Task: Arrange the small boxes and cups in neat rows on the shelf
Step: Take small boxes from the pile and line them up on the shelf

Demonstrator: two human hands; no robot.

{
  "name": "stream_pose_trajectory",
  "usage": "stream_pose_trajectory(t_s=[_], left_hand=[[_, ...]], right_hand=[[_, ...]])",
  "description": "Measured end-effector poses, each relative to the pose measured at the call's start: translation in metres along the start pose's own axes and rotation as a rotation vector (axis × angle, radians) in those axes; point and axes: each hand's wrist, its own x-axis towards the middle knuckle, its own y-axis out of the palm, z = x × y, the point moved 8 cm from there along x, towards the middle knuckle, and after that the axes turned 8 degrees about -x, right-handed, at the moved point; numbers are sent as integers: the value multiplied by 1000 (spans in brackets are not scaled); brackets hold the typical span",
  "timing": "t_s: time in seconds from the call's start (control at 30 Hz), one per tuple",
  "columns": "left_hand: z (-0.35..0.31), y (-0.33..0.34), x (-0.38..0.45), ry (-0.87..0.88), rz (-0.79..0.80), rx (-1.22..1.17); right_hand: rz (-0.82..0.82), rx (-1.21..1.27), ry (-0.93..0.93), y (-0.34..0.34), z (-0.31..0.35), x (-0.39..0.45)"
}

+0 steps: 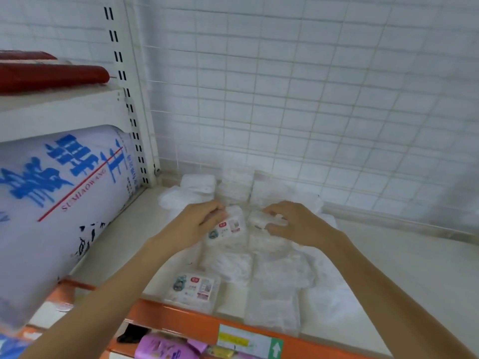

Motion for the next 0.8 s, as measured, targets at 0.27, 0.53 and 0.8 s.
stream_pose_trajectory(t_s=[0.27,0.53,0.8], left_hand=[[11,6,-15,-97,70,-120],[20,21,-36,-210,276,97],[5,3,-32,-41,65,78]], right_hand=[[128,87,-2,9,1,9],[148,-386,-60,26,11,6],[-242,-210,-102,-13,33,-16]])
